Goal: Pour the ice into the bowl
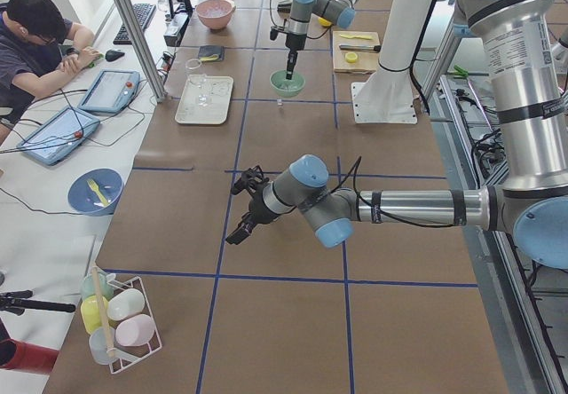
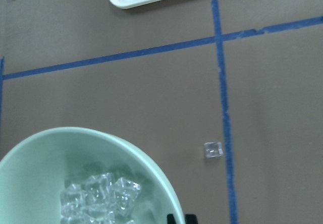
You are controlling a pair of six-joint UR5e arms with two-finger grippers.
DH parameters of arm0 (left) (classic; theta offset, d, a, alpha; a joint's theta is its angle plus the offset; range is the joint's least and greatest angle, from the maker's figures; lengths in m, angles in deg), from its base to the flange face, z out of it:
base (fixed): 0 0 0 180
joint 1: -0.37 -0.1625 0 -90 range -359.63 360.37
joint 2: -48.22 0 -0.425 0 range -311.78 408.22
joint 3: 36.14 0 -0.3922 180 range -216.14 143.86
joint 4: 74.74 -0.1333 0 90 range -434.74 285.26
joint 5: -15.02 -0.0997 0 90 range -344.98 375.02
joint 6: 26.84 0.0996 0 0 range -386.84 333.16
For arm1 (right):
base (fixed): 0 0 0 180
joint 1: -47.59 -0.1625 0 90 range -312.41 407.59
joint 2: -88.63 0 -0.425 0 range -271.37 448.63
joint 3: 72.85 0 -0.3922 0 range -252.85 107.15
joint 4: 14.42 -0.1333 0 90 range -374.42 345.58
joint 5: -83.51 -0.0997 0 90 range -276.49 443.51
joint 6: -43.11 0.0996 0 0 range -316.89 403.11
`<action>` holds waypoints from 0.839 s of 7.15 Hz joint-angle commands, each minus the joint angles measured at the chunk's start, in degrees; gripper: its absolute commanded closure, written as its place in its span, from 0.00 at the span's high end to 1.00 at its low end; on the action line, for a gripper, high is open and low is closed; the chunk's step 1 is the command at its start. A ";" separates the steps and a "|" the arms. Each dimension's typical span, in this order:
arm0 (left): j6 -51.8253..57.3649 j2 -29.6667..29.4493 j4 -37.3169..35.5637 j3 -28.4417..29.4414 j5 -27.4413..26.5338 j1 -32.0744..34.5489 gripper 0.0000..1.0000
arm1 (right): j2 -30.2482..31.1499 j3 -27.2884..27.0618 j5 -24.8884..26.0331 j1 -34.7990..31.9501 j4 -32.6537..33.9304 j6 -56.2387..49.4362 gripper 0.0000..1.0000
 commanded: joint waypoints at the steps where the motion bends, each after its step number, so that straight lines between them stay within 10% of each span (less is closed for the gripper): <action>1: 7.61 -3.84 -14.96 -0.44 11.35 5.67 1.00 | 8.93 -8.18 -3.88 -4.92 1.54 -4.58 0.00; 6: 8.33 -11.07 -38.66 -2.37 16.58 6.82 1.00 | 31.76 -15.41 -10.75 -16.80 -1.08 -22.31 0.00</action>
